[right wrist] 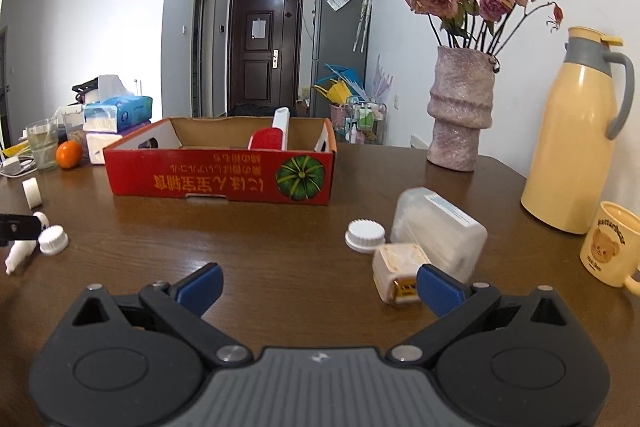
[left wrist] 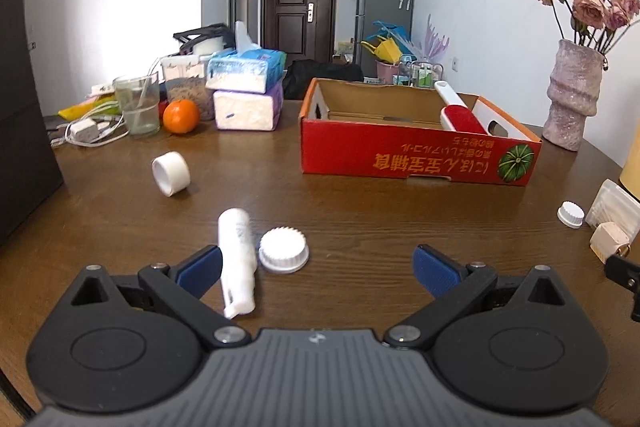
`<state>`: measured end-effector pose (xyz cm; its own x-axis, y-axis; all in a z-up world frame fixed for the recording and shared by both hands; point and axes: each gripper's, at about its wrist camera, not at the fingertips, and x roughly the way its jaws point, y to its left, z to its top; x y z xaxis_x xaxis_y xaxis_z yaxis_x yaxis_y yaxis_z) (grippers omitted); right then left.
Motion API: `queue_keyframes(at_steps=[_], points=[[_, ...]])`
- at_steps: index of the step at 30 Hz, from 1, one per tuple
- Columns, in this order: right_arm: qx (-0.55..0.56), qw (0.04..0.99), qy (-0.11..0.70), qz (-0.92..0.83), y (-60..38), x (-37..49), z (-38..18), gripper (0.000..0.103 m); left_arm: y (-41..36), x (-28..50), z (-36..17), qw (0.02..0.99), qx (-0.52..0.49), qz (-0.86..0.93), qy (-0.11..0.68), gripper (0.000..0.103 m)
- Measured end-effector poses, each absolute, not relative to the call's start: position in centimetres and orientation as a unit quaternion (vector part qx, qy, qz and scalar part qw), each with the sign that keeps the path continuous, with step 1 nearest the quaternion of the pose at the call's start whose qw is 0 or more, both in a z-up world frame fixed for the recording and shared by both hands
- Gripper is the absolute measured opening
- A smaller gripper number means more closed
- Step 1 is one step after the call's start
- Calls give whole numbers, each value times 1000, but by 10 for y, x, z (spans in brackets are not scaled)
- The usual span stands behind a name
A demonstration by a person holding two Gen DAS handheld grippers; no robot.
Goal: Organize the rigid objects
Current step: 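Grasp the white lotion bottle with the left gripper while the right grasps the beige cube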
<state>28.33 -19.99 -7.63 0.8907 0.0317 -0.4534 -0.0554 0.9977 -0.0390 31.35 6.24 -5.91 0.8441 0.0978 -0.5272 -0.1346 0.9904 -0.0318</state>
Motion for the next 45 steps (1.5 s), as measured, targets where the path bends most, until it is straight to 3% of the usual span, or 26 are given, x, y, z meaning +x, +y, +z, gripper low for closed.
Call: queue_keyframes(at_steps=[16, 30, 39, 45], points=[[-19, 972, 232, 3, -241, 288, -89, 101, 106, 311, -67, 954, -61, 84, 280, 103], [-10, 962, 273, 16, -254, 330, -102, 64, 131, 324, -74, 946, -67, 119, 295, 103], [-9, 961, 277, 14, -259, 349, -105, 54, 136, 336, -80, 940, -61, 140, 304, 103], [-10, 962, 273, 5, -263, 358, -104, 53, 140, 344, -84, 936, -59, 148, 314, 103]])
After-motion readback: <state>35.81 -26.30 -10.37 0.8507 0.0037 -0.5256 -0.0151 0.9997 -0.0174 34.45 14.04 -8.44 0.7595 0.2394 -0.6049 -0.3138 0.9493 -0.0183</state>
